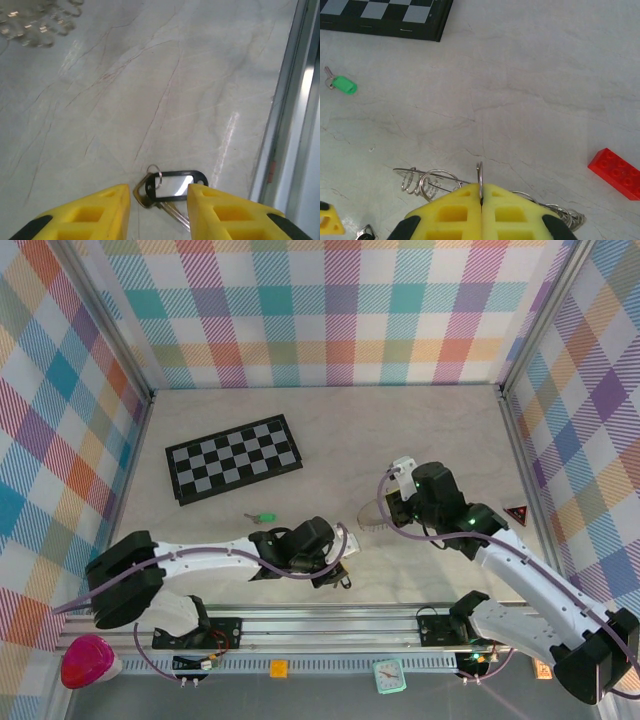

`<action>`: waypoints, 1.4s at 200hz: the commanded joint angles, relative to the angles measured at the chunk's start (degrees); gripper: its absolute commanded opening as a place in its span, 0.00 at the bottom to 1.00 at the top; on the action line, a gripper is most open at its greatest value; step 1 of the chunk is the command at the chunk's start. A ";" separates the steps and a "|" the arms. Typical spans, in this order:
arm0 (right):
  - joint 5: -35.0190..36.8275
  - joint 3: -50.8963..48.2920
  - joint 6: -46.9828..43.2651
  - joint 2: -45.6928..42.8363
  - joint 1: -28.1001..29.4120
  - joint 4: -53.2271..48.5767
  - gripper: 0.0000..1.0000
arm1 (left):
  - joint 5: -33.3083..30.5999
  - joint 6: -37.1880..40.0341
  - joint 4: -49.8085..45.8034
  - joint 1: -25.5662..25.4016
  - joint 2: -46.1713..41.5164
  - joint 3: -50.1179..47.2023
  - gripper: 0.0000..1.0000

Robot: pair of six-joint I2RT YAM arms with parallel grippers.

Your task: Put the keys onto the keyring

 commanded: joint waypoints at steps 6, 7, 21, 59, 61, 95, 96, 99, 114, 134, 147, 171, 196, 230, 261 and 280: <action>0.32 -0.76 0.00 -1.43 -0.15 1.62 0.00 | 2.04 7.05 6.92 -0.24 3.16 -1.57 0.36; 0.31 -0.74 0.04 -1.43 -0.15 1.69 0.00 | 2.13 7.06 7.14 -0.24 3.27 -1.68 0.36; 0.06 -0.99 0.00 -1.53 -0.15 2.19 0.00 | 3.87 7.31 9.90 -0.24 4.66 -2.71 0.38; -0.31 -1.01 -0.27 -1.98 -0.15 1.70 0.00 | 4.64 7.79 13.11 0.67 7.09 -3.94 0.42; -0.32 -1.04 -0.31 -2.04 -0.15 1.74 0.00 | 4.54 7.78 13.25 0.76 7.19 -3.98 0.42; -0.41 -1.24 -0.37 -2.84 -0.15 1.89 0.00 | 4.79 7.52 17.05 2.12 8.39 -5.69 0.41; -0.41 -1.25 -0.36 -2.80 -0.15 1.87 0.00 | 4.82 7.51 17.13 2.13 8.39 -5.72 0.41; -0.36 -1.26 -0.42 -2.82 -0.15 1.84 0.00 | 4.85 7.51 17.53 2.21 8.48 -5.86 0.41; -0.40 -1.34 -0.45 -2.92 -0.15 1.66 0.00 | 5.29 7.43 18.86 2.57 9.04 -6.27 0.40; -0.41 -1.37 -0.49 -2.88 -0.15 1.66 0.00 | 5.99 7.51 18.21 3.31 9.97 -5.81 0.35; -0.32 -1.35 -0.69 -2.91 -0.15 1.71 0.00 | 6.35 7.75 17.34 3.62 10.33 -5.44 0.32; -0.39 -1.53 -0.83 -2.93 -0.15 1.97 0.00 | 6.28 7.77 16.63 4.19 10.33 -5.22 0.23; -0.48 -1.57 -0.88 -2.91 -0.17 2.17 0.00 | 5.52 7.88 16.17 4.42 10.33 -5.22 0.13; -0.50 -1.61 -0.97 -3.02 -0.14 2.26 0.00 | 5.73 8.04 15.89 4.68 10.11 -5.13 0.04; -0.49 -1.68 -0.95 -3.19 -0.15 2.27 0.00 | 6.21 8.22 15.62 5.02 9.50 -5.13 0.00; -0.47 -1.61 -0.98 -3.20 -0.15 2.19 0.00 | 6.57 8.14 15.44 5.40 8.98 -5.22 0.00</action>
